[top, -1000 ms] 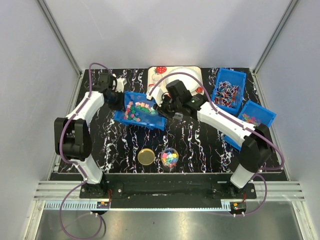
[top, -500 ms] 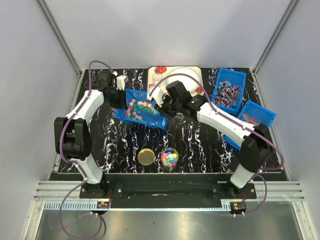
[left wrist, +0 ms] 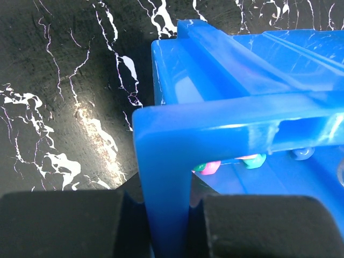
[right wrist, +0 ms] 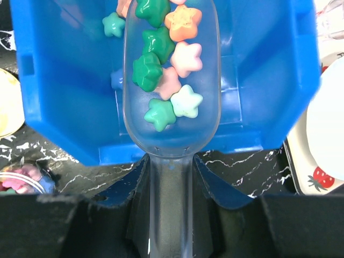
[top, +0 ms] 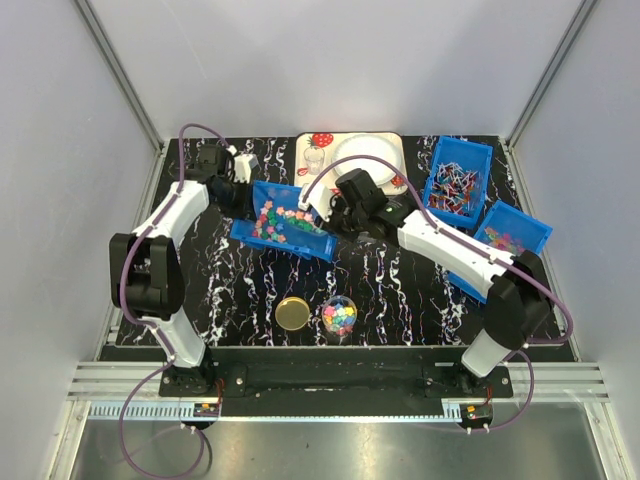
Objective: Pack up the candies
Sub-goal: Scoop the fake candies from the storage box.
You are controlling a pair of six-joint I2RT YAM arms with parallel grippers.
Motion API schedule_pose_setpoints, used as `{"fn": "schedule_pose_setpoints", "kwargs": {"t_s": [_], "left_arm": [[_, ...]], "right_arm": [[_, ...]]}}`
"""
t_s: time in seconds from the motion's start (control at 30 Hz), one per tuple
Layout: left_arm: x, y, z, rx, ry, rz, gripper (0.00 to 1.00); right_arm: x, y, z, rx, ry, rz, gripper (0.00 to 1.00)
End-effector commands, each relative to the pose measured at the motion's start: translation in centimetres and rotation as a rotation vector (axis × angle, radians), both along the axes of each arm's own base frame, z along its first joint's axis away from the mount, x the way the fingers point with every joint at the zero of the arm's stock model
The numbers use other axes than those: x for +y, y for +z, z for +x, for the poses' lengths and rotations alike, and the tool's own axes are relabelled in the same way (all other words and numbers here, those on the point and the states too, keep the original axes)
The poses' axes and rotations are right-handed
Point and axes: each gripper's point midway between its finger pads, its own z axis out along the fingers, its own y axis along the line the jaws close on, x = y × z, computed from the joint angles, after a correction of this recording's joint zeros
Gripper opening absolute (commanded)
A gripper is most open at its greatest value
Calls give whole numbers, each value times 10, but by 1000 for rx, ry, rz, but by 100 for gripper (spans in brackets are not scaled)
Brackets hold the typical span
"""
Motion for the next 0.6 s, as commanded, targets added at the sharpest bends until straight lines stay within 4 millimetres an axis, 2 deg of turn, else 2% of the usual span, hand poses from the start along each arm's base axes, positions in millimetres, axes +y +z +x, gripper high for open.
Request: {"fn": "schedule_pose_setpoints", "kwargs": {"t_s": [0.0, 0.17, 0.33, 0.57], "left_arm": [[-4, 14, 18, -69, -10, -23, 0], [-1, 9, 17, -61, -41, 3, 0], [-4, 2, 11, -38, -55, -11, 0], [-7, 2, 9, -38, -48, -35, 0]], "right_arm": [[-4, 40, 7, -107, -6, 37, 0], [-18, 37, 9, -124, -42, -17, 0], [-31, 10, 13, -113, -73, -181, 0], [-30, 10, 6, -113, -64, -193, 0]]}}
